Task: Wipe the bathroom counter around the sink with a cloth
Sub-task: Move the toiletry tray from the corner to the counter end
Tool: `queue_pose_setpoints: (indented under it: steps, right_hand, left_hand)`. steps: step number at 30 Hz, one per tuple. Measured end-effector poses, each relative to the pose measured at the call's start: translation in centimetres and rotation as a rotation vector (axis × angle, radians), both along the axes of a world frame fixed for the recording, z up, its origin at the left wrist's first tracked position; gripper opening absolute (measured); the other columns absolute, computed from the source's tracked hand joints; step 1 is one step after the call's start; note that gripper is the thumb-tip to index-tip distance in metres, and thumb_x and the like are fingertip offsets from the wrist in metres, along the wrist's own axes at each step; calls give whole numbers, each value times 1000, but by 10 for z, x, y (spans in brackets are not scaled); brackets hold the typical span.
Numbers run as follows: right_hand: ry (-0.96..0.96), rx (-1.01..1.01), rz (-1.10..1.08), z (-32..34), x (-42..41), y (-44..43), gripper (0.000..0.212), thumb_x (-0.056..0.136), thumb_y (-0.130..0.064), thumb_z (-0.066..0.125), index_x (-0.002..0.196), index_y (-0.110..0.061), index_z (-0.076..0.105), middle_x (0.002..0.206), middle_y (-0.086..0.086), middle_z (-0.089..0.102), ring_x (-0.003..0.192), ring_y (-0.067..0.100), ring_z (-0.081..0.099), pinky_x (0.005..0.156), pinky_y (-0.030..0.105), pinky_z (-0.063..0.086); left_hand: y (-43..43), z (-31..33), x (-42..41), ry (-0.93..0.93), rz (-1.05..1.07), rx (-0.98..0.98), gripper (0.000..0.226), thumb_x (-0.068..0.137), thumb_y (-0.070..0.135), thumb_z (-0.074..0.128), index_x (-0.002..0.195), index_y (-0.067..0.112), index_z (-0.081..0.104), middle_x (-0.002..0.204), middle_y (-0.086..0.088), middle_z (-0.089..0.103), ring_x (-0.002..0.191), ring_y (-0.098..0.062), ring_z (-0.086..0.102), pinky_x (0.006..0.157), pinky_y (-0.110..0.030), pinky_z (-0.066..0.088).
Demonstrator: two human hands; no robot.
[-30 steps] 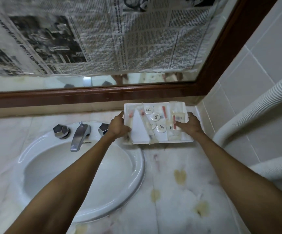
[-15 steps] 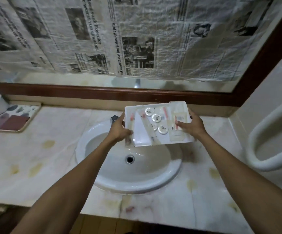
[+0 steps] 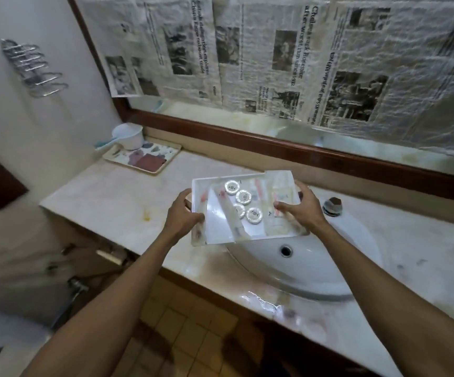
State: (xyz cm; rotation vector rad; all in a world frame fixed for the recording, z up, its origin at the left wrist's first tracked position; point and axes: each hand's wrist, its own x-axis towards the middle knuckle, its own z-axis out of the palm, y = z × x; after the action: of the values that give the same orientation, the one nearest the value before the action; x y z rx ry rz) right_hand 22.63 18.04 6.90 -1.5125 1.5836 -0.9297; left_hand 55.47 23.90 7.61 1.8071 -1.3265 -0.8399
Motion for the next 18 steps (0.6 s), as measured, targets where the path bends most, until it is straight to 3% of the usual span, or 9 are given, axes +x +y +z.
queue_pose_setpoints:
  steps: [3,7,10,15,18]
  right_hand:
    - [9,7,90,1,46,-10,89,67,-32,91,142,-19,47,123,-4,57,114,18,57,90,30,45]
    - [54,32,189,3,112,-31,100,62,-44,91,146,-23,40,137,5,56,121,23,55,100,41,48]
    - [63,43,255,0,162,-50,98,64,-42,91,146,-23,40,134,7,58,119,24,56,97,37,47]
    - [56,41,349,-13,246,-94,95,63,-44,90,143,-24,42,131,7,60,116,24,58,98,41,49]
    - [61,41,385,-20,292,-125,96,64,-44,90,143,-24,41,132,7,59,115,25,57,98,42,49]
  left_hand:
    - [15,-2,42,21,78,-12,77,77,5,74,145,25,46,100,-8,60,85,-13,59,67,-32,53]
    - [28,-4,98,24,181,-20,79,77,7,76,148,23,44,99,-6,60,89,-18,61,65,-27,49]
    - [29,-6,142,17,252,1,82,77,8,76,150,23,43,98,-7,59,94,-25,63,70,-32,52]
    - [11,-17,215,15,344,13,83,79,7,74,152,29,41,96,-4,59,87,-20,64,61,-26,47]
    - [-9,-27,256,4,393,40,86,79,8,75,154,29,39,95,-1,59,89,-18,64,71,-34,56]
